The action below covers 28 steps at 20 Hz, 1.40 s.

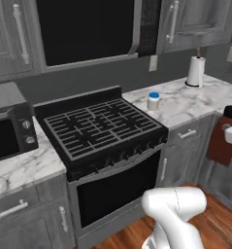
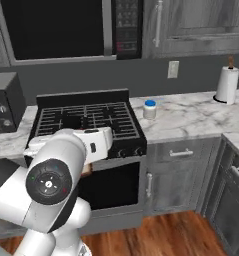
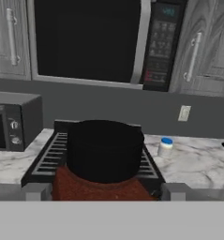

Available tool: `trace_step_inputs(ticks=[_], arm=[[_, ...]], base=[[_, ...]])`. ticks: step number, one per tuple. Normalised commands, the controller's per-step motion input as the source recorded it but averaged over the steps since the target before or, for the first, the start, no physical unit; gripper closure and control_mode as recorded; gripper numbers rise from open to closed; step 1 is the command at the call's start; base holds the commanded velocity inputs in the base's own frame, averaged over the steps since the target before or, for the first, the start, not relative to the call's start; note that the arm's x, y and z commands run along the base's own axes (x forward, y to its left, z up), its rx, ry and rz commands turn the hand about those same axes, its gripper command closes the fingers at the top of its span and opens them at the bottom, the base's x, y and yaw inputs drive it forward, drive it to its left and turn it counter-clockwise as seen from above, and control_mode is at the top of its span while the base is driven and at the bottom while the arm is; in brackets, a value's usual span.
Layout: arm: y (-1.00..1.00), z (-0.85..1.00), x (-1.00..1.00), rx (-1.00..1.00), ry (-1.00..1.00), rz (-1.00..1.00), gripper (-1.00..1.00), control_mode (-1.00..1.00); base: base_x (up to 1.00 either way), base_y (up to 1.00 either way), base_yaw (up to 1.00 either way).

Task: Collect the paprika, mayonnaise, and shaker from the cabinet and place them next to the stove.

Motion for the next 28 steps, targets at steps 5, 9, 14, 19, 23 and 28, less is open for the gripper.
trace_step_inputs(ticks=[5,9,14,19,23,28], arm=[[0.00,0.00,0.00,0.00,0.00,0.00,1.00,1.00],[0.00,0.00,0.00,0.00,0.00,0.00,1.00,1.00],[0.00,0.00,0.00,0.00,0.00,0.00,1.00,1.00],[0.00,0.00,0.00,0.00,0.00,0.00,1.00,1.00],[0.00,0.00,0.00,0.00,0.00,0.00,1.00,1.00],[-0.26,-0.17,0.27,0.03,0.00,0.18,1.00,-1.00]], base=[[0.71,-0.64,0.30],[0.70,-0.63,0.30],[0.66,-0.62,0.30],[0.67,-0.50,0.31],[0.65,-0.34,0.32],[0.23,-0.13,0.13]])
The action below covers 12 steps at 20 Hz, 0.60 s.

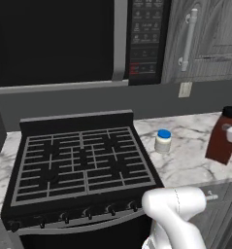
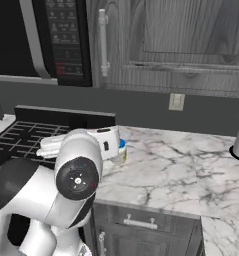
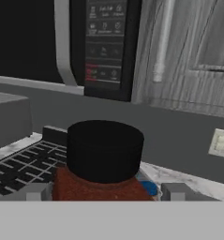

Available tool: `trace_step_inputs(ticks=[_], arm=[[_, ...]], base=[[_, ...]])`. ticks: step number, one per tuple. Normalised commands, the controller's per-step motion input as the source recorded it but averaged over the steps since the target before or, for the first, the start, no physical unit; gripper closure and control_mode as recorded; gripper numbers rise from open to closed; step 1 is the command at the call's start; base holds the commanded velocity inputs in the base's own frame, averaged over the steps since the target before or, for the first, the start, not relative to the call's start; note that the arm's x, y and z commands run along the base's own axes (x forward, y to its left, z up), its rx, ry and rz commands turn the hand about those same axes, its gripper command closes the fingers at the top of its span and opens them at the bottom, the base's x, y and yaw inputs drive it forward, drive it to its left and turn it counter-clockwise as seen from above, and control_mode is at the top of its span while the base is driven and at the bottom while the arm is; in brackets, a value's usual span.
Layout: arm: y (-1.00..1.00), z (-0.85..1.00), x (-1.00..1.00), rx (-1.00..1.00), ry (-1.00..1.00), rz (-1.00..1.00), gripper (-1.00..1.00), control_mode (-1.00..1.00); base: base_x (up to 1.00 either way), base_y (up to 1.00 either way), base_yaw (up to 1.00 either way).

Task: Collect the paprika, mayonnaise, and shaker from the cabinet and place them next to the stove.

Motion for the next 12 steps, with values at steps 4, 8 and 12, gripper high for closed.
trace_step_inputs(ticks=[4,8,12], arm=[[-0.46,-0.59,0.20,0.01,0.00,0.32,1.00,-1.00],[-0.33,-0.66,0.11,0.00,0.00,0.33,1.00,-1.00],[-0.01,-0.39,0.31,0.00,0.00,0.25,1.00,-1.00]], base=[[0.00,0.00,0.00],[0.00,0.00,0.00],[0.00,0.00,0.00]])
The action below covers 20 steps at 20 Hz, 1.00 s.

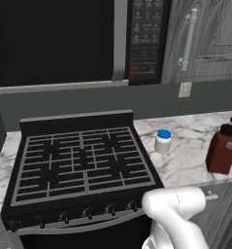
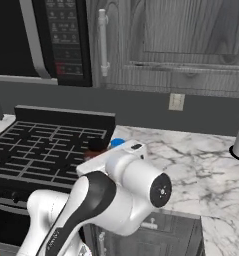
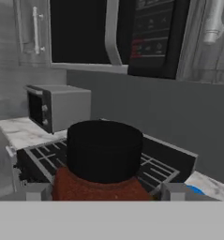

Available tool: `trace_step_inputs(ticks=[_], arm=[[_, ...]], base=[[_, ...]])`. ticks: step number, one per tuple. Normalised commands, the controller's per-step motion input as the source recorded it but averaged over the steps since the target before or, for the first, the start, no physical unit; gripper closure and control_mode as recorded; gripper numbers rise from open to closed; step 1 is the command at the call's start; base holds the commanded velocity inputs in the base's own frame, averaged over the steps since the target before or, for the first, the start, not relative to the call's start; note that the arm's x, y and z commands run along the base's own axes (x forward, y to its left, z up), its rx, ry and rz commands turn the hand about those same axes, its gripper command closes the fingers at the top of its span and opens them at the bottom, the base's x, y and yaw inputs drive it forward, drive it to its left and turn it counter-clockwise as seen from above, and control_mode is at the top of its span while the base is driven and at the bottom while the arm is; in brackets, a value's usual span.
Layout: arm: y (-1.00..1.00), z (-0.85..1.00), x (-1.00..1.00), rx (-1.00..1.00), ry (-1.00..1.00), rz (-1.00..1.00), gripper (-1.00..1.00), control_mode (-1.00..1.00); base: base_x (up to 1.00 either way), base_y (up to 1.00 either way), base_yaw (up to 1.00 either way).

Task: Collect the paprika, mayonnaise, and shaker from the cabinet and place them next to the stove.

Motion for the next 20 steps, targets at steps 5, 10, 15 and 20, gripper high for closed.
trace_step_inputs(ticks=[5,10,15,20], arm=[[0.08,-0.22,0.45,0.00,-0.02,0.22,1.00,-1.00],[0.07,-0.32,0.18,-0.01,-0.02,0.15,1.00,-1.00],[0.03,-0.35,0.15,-0.04,0.00,0.10,1.00,-1.00],[0.36,-0.20,0.42,-0.02,0.00,0.01,1.00,-1.00]], base=[[0.00,0.00,0.00],[0.00,0.00,0.00],[0.00,0.00,0.00],[0.00,0.00,0.00]])
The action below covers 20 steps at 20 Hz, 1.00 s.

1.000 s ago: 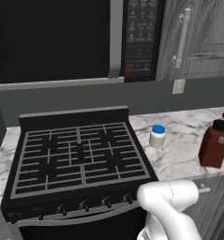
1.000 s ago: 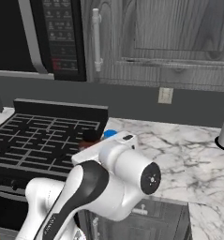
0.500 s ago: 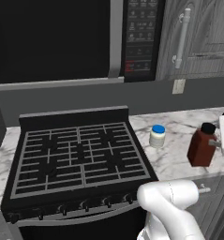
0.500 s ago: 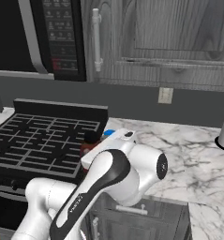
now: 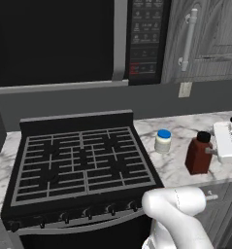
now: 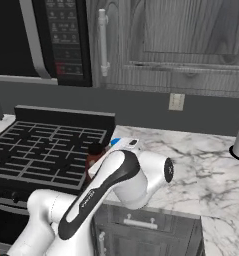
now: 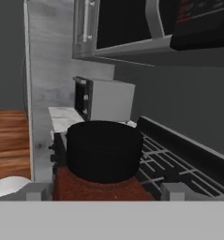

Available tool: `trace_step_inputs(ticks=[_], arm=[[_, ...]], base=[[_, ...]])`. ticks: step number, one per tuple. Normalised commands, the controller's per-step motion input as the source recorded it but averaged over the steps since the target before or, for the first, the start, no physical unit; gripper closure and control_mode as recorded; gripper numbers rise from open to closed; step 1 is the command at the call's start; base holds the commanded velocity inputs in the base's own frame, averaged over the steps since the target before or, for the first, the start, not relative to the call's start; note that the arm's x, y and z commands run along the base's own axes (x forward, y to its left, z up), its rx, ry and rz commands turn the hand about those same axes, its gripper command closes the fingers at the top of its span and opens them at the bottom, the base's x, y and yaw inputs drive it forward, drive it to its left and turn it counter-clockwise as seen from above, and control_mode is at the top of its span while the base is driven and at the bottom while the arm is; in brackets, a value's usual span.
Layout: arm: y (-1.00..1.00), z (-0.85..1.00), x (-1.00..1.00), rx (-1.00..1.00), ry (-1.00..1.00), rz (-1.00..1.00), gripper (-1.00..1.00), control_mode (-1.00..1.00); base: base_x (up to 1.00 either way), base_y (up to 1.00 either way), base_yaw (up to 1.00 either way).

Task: Collect the paprika, mayonnaise, and shaker from the cabinet and place them next to the stove.

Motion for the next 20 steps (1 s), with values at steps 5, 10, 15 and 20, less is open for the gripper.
trace_step_inputs(ticks=[5,10,15,20], arm=[[0.12,-0.25,0.36,0.00,0.00,0.00,1.00,-1.00],[0.00,-0.28,0.22,0.00,0.00,0.00,1.00,-1.00],[0.00,-0.24,0.28,0.00,0.00,0.01,1.00,-1.00],[0.00,-0.27,0.27,0.00,0.00,0.04,1.00,-1.00]], base=[[0.00,0.00,0.00],[0.00,0.00,0.00],[0.00,0.00,0.00],[0.00,0.00,0.00]])
